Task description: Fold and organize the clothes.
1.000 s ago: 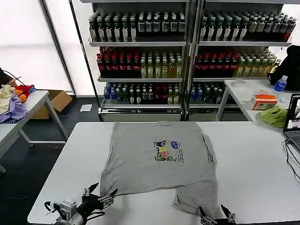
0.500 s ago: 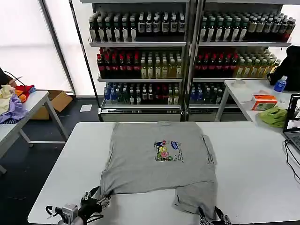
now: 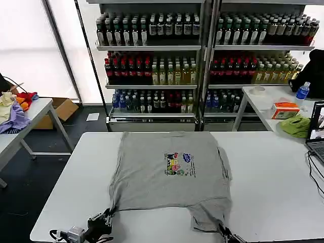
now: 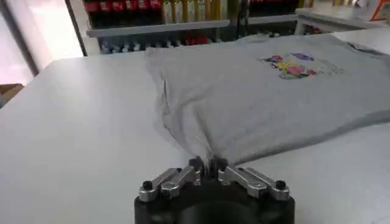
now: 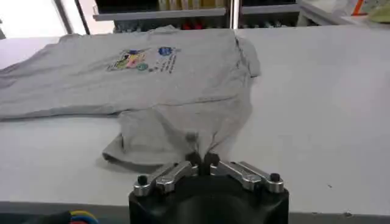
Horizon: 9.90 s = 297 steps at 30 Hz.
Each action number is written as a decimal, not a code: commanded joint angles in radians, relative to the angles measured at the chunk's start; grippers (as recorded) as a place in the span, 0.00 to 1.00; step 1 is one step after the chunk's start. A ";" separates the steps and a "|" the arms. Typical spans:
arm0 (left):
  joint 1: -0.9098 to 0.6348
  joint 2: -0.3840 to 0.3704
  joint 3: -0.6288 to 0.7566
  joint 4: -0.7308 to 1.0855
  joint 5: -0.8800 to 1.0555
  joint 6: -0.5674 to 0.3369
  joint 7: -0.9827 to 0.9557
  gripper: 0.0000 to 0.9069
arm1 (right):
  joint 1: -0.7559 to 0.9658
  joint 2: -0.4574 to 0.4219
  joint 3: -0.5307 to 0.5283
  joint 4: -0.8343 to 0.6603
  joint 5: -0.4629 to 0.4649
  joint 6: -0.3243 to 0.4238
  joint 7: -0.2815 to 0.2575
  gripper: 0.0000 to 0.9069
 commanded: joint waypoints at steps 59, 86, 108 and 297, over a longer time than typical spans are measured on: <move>-0.460 0.270 0.080 0.135 -0.472 0.123 -0.027 0.03 | 0.681 -0.088 -0.082 -0.273 0.299 0.055 0.127 0.00; -0.353 0.182 0.011 0.132 -0.356 0.121 -0.054 1.00 | 0.756 -0.097 -0.098 -0.344 0.219 -0.116 0.093 1.00; -0.228 0.090 0.066 0.093 -0.151 0.101 -0.040 0.84 | 0.417 -0.034 -0.011 -0.154 0.047 -0.172 0.150 0.00; -0.976 0.238 0.392 0.819 -0.406 0.031 0.365 0.01 | 1.453 0.010 -0.341 -1.208 0.244 -0.210 -0.260 0.00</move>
